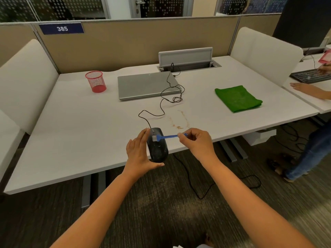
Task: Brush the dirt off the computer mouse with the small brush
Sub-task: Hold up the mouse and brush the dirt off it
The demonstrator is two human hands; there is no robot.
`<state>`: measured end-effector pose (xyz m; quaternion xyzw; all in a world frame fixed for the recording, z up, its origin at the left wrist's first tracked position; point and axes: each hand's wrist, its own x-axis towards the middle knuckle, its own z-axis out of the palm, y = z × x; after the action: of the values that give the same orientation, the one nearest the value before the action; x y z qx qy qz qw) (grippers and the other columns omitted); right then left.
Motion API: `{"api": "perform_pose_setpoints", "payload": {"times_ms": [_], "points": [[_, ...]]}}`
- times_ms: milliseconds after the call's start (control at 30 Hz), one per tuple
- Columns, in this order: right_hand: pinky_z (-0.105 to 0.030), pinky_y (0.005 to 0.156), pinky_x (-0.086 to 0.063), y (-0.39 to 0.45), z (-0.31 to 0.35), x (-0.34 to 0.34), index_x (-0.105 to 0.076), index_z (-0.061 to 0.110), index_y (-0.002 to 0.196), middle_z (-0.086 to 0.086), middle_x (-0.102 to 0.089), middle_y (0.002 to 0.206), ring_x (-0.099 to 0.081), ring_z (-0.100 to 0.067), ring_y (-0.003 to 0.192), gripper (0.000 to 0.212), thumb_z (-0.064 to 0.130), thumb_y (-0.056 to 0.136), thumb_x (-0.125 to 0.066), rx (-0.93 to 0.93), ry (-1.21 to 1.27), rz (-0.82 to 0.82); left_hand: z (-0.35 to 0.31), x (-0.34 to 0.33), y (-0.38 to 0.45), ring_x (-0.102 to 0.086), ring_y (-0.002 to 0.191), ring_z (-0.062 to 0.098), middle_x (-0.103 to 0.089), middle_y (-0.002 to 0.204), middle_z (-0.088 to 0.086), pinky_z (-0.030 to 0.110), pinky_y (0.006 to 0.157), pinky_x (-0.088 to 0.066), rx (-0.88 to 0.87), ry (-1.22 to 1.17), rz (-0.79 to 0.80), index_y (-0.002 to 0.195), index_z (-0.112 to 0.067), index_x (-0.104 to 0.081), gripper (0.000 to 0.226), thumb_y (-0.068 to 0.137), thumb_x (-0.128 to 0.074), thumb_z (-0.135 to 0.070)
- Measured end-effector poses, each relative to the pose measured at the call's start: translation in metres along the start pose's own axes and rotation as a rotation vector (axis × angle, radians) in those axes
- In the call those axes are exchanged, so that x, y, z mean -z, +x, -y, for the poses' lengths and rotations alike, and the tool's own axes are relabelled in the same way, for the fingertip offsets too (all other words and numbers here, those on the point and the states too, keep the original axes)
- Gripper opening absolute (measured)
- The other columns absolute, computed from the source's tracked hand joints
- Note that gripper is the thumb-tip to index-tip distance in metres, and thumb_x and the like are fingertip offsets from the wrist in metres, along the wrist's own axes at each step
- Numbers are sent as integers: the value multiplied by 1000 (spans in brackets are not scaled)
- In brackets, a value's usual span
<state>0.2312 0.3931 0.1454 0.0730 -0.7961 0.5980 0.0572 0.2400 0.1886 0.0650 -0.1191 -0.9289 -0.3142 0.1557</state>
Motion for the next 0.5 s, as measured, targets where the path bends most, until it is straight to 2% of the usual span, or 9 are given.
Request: {"api": "perform_pose_setpoints", "payload": {"times_ms": [67, 200, 367, 500], "points": [[-5, 51, -38, 1, 1, -1, -61, 23, 62, 10, -55, 56, -48, 4, 51, 21, 20, 81, -68, 4, -40, 6, -1, 0, 0, -18, 134, 20, -6, 148, -11, 47, 109, -10, -14, 0, -2, 139, -46, 8, 123, 48, -72, -64], [-5, 51, -38, -2, 2, -6, -65, 15, 68, 10, -55, 56, -49, 4, 51, 13, 18, 80, -69, 14, -103, 108, -6, -1, -1, -19, 136, 25, -6, 148, -8, 52, 111, -10, -15, -15, -6, 139, -46, 8, 122, 49, -72, -63], [-4, 53, -38, 7, 11, -7, -63, 17, 68, 11, -56, 57, -51, 7, 53, 14, 20, 81, -68, 57, -97, 3, -13, -3, -5, -8, 137, 14, -3, 149, -8, 48, 111, -1, -55, 21, 29, 140, -43, 7, 121, 50, -71, -65], [-6, 52, -38, 10, 7, 1, -63, 18, 64, 9, -56, 57, -50, 5, 52, 18, 22, 81, -68, -13, -74, -81, -12, -4, -6, 0, 135, 5, -5, 150, -8, 46, 110, 1, -42, 10, 19, 141, -43, 7, 123, 49, -73, -64]]}}
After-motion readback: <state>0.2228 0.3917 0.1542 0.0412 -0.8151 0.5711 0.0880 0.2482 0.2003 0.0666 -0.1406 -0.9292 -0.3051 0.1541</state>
